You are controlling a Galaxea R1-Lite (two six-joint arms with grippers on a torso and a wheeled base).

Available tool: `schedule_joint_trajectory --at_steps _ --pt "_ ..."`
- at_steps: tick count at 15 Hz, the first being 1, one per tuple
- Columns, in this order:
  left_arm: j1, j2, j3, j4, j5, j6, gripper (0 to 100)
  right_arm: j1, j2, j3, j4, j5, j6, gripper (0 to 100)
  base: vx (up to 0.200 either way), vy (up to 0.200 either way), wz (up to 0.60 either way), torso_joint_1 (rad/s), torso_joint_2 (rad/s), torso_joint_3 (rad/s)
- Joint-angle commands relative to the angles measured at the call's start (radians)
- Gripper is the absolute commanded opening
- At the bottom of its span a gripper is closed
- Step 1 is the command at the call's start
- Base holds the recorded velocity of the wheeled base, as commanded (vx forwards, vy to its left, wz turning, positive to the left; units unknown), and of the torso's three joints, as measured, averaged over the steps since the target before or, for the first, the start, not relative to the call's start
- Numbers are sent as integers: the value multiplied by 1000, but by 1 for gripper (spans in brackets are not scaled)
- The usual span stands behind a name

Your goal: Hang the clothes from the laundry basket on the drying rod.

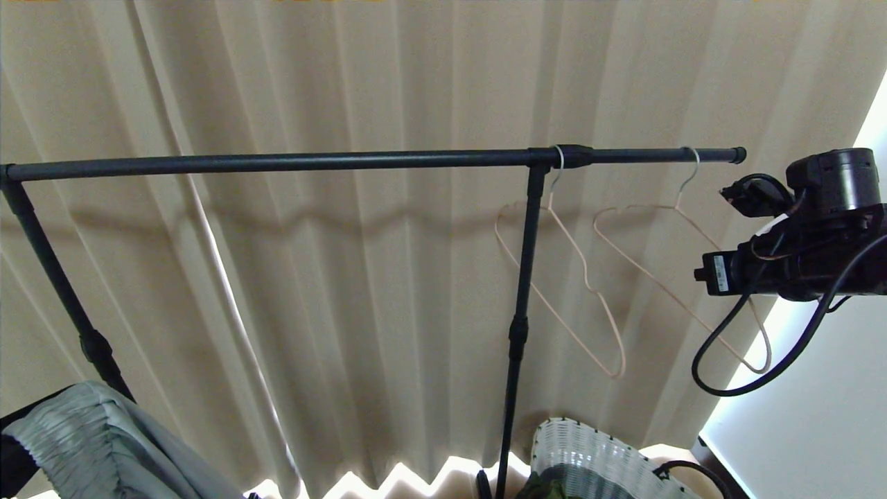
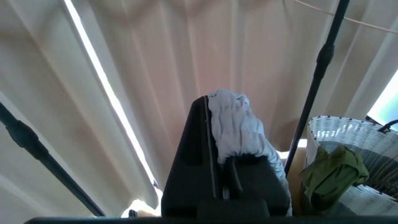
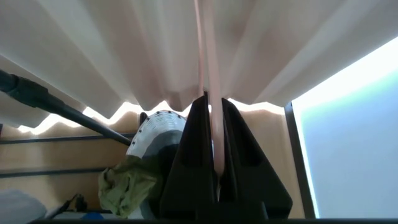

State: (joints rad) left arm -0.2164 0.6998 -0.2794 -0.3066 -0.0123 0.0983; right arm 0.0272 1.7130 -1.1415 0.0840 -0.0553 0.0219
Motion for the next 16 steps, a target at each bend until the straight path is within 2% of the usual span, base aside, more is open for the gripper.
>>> schedule_joint_trajectory --at_steps 1,6,9,11,16 --pt "0 0 0 0 0 1 0 0 -38 9 -7 0 1 0 0 0 0 0 0 0" --pt "2 -3 11 0 2 29 0 0 -156 86 -89 2 -5 0 0 0 0 0 0 0" --pt "3 -8 11 0 2 31 0 3 -265 193 -95 9 -5 0 0 0 0 0 0 0" --pt "3 -9 11 0 2 52 0 3 -355 301 -96 11 -5 0 0 0 0 0 0 0" --pt "0 -9 23 0 2 67 0 19 -515 421 -93 14 -8 0 -200 0 0 0 2 3"
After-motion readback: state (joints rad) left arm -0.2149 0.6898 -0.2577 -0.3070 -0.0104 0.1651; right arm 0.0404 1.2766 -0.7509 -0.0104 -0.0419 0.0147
